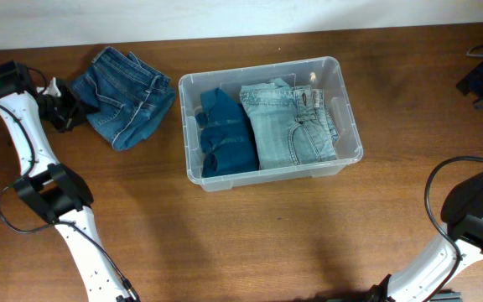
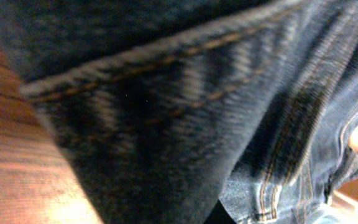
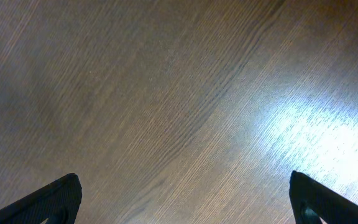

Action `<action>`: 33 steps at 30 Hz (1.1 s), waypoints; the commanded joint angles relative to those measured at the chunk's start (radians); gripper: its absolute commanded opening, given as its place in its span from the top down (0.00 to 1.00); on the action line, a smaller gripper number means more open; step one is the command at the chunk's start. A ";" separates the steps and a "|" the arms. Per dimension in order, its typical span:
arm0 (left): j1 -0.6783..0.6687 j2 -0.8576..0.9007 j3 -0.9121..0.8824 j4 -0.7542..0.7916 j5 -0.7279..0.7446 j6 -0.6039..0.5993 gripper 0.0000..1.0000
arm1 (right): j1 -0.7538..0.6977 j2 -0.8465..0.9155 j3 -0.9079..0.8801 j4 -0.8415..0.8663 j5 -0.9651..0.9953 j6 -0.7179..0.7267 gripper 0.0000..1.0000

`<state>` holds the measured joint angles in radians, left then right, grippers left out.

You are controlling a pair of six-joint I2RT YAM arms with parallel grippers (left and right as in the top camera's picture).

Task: Pack container
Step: 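Grasp the dark blue folded jeans edge with the left gripper, then lift the dark blue jeans with the left gripper and carry over the bin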

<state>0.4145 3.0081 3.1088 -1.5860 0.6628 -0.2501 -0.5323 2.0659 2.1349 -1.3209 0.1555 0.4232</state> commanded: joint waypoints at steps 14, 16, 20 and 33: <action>-0.013 -0.536 0.031 -0.033 0.023 0.091 0.99 | 0.002 0.005 -0.004 0.000 0.006 0.012 0.01; -0.021 -0.589 0.031 -0.040 0.023 0.091 0.99 | 0.002 0.005 -0.004 0.000 0.006 0.012 0.02; -0.044 -0.673 0.031 -0.051 0.023 0.091 0.99 | 0.002 0.005 -0.004 0.000 0.006 0.012 0.01; -0.288 -0.813 0.031 -0.101 0.137 0.091 0.99 | 0.002 0.005 -0.004 0.000 0.006 0.012 0.02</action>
<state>0.2222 2.2944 3.1157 -1.6871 0.6830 -0.1787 -0.5323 2.0659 2.1353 -1.3209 0.1555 0.4229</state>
